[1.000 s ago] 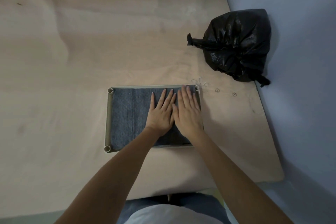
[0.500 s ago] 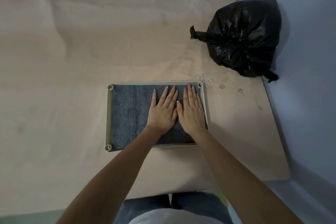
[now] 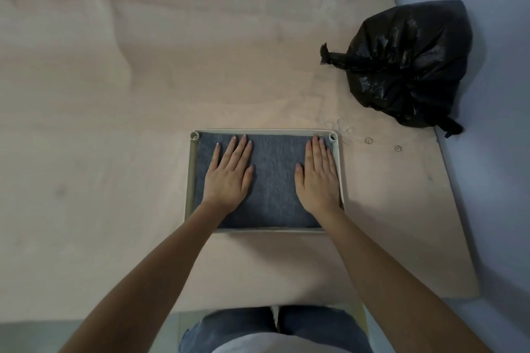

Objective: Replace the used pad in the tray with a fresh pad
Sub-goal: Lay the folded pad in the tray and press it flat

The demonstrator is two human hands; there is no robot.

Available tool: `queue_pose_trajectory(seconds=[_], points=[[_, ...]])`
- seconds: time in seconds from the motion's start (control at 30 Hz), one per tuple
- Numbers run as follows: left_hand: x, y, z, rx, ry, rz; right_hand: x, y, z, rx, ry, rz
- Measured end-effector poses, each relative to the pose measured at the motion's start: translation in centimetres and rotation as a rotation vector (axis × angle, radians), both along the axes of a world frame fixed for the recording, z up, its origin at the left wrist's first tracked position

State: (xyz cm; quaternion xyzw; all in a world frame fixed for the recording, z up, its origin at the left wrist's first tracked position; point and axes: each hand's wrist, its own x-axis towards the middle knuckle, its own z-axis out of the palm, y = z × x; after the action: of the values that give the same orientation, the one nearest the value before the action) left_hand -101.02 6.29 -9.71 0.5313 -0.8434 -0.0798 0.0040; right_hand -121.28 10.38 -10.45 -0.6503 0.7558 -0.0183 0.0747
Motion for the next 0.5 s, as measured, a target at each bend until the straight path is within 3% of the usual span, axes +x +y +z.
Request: queue_pose_trajectory(seconds=[0.13, 0.3, 0.4, 0.5], points=[[0.0, 0.1, 0.2, -0.015, 0.046, 0.033, -0.1, 0.0, 0.0, 0.006, -0.001, 0.014], [0.1, 0.6, -0.2, -0.002, 0.058, 0.284, 0.6, -0.1, 1.0, -0.033, 0.012, 0.064], [0.0, 0.5, -0.5, -0.004, 0.062, 0.288, 3.0, -0.7, 1.3, -0.043, -0.009, 0.243], [0.2, 0.5, -0.8, -0.022, 0.078, 0.301, 4.9, -1.3, 1.0, -0.009, -0.078, 0.246]])
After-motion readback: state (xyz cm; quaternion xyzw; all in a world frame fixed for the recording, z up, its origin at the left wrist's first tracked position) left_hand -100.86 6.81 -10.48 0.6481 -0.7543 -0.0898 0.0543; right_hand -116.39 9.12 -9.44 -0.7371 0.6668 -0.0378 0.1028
